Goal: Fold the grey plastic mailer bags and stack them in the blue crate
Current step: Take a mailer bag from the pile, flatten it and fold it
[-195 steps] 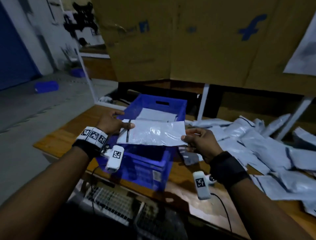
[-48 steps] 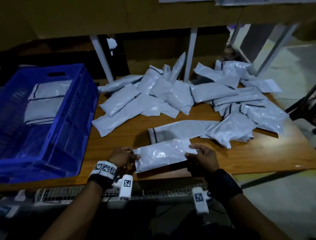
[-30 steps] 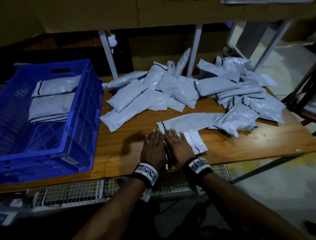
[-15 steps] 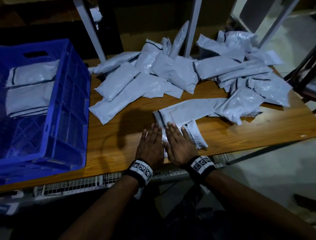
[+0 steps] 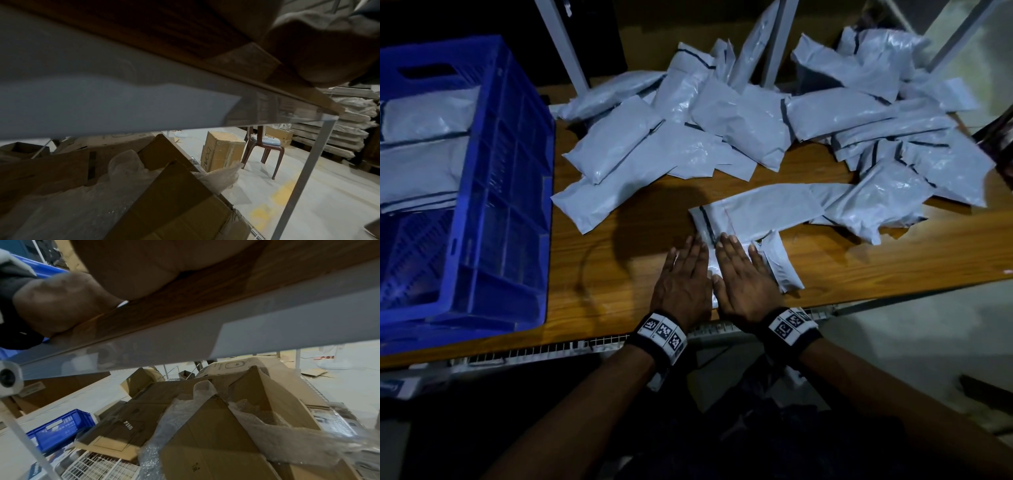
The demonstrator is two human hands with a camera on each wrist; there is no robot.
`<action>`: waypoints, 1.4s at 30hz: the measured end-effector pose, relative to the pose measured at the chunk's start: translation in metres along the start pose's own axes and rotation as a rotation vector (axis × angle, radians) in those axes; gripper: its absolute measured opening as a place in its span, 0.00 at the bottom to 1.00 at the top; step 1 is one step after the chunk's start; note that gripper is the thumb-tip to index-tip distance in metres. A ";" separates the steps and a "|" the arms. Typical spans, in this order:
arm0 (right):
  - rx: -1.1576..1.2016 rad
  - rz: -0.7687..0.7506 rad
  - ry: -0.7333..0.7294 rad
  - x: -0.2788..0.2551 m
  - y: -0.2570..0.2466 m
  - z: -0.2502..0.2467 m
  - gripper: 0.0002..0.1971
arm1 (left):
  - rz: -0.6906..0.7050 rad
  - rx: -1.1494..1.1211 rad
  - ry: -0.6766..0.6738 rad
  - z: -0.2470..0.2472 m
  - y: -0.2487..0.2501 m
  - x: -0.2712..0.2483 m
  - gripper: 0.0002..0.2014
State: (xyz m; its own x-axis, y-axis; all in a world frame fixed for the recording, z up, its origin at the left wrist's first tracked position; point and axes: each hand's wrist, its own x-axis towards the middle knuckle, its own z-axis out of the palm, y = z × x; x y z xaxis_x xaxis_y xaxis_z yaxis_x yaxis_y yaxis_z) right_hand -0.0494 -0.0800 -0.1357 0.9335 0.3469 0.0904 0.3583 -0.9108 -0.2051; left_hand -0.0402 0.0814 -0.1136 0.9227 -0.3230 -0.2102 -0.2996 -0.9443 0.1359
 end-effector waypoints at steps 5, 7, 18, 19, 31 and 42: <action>0.018 0.018 0.012 0.001 -0.002 -0.002 0.33 | 0.021 -0.003 -0.011 -0.002 -0.001 0.001 0.34; 0.011 0.021 0.023 0.001 -0.002 -0.003 0.32 | 0.020 -0.009 -0.001 -0.005 0.000 0.000 0.34; -0.005 0.010 0.071 -0.014 0.033 -0.036 0.35 | 0.131 0.012 0.175 -0.025 0.014 -0.007 0.37; -0.045 0.025 0.011 -0.014 0.040 -0.033 0.37 | 0.123 0.039 0.126 -0.023 0.015 -0.003 0.39; -0.138 -0.020 -0.024 -0.022 0.056 -0.008 0.36 | 0.074 0.102 -0.006 0.005 0.015 0.010 0.40; -0.154 0.019 -0.057 -0.022 0.052 -0.008 0.36 | 0.077 0.107 0.004 0.006 0.015 0.011 0.36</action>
State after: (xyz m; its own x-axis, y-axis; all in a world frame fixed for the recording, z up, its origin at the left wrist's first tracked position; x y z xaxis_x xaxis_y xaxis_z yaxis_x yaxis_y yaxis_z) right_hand -0.0513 -0.1372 -0.1405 0.9407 0.3378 0.0318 0.3391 -0.9392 -0.0542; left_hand -0.0360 0.0633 -0.1201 0.8970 -0.3946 -0.1990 -0.3935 -0.9181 0.0472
